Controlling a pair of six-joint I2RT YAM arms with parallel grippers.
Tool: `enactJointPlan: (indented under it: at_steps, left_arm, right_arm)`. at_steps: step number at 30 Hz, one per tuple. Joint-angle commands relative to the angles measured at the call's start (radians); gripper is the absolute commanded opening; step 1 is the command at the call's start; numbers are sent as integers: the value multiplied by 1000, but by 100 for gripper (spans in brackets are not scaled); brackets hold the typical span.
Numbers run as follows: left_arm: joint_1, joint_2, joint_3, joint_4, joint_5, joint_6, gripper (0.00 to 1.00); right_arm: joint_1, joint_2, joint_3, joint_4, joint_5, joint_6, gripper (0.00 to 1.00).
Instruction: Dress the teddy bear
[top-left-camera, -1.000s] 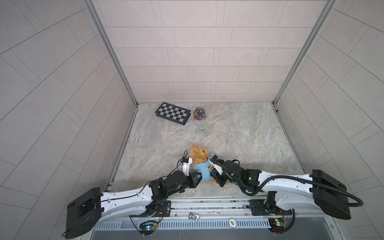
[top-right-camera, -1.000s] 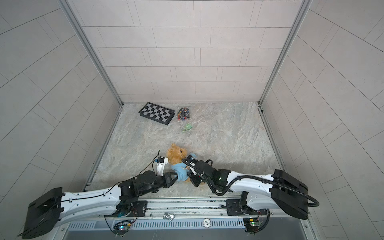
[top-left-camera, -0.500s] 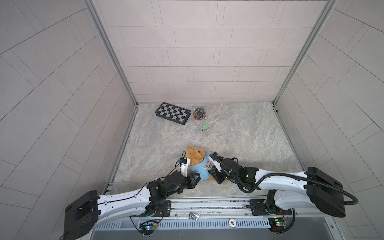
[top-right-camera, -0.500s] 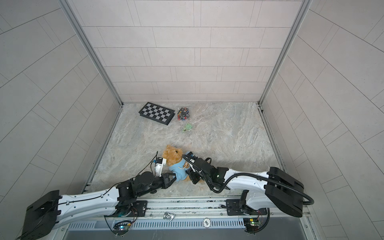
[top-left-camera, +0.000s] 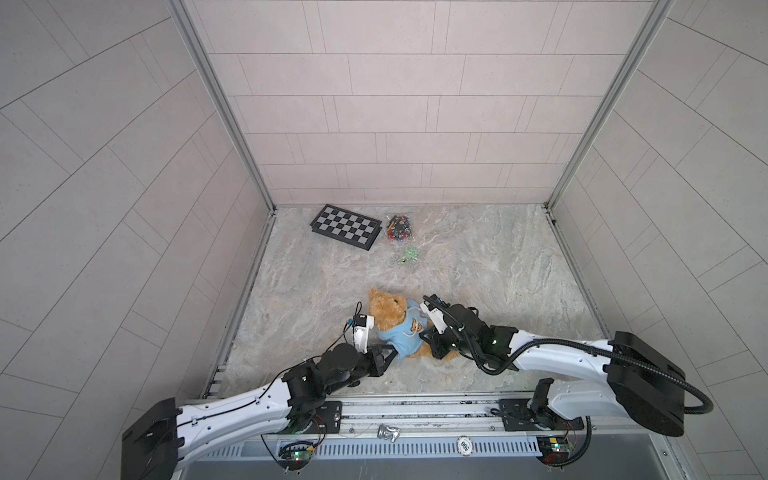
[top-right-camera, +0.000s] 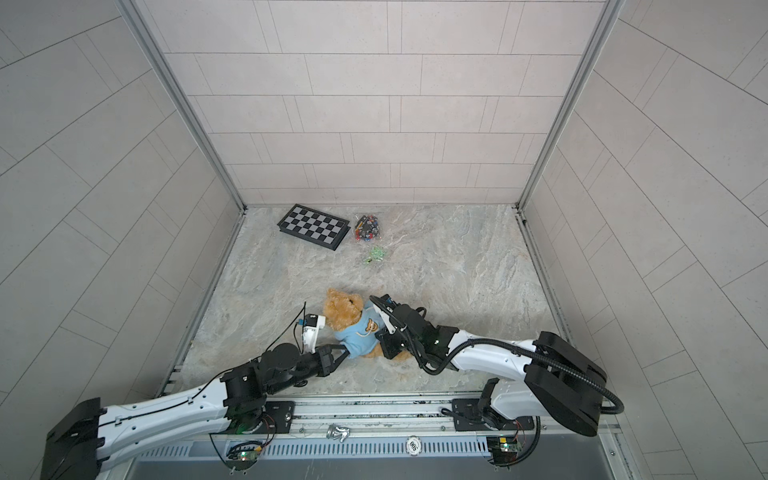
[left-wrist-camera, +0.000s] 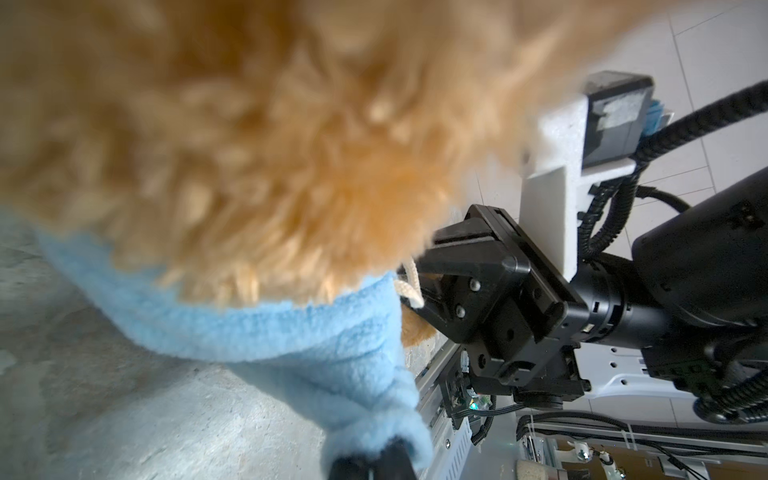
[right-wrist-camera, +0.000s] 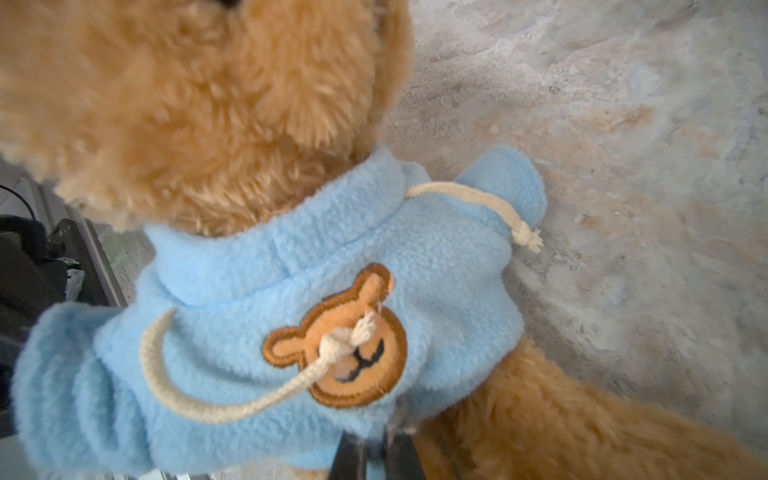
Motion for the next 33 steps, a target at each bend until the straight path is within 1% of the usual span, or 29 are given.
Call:
enactJointPlan:
  at_steps: [1, 5, 8, 13, 17, 22, 25, 27, 29, 33]
  left_arm:
    - [23, -84, -31, -134, 1, 17, 0]
    - [31, -148, -41, -189, 8, 14, 0]
    - [31, -188, -38, -227, 33, 30, 0]
    - [32, -184, -27, -248, 107, 56, 0]
    - [32, -206, 2, -385, 59, 74, 0]
    - [34, -291, -5, -437, 24, 60, 0]
    - [37, -334, -34, -401, 49, 40, 0]
    - [37, -340, -64, -323, 75, 14, 0]
    - [37, -316, -64, -279, 83, 10, 0]
    - [37, -241, -22, -243, 87, 42, 0]
  right_arm:
    - [-58, -17, -66, -185, 193, -13, 0]
    - [-63, -48, -82, -220, 258, -8, 0]
    - [-77, -72, -101, -241, 294, -2, 0]
    - [-112, -79, -109, -236, 325, 12, 0]
    - [-133, -90, -113, -235, 349, 15, 0]
    - [-169, -133, -137, -229, 348, 35, 0]
    - [-182, -135, -136, -226, 347, 38, 0]
    - [-184, -135, -126, -229, 340, 27, 0]
    - [-182, -144, -106, -229, 279, -11, 0]
    - [-175, -150, -80, -242, 197, -26, 0]
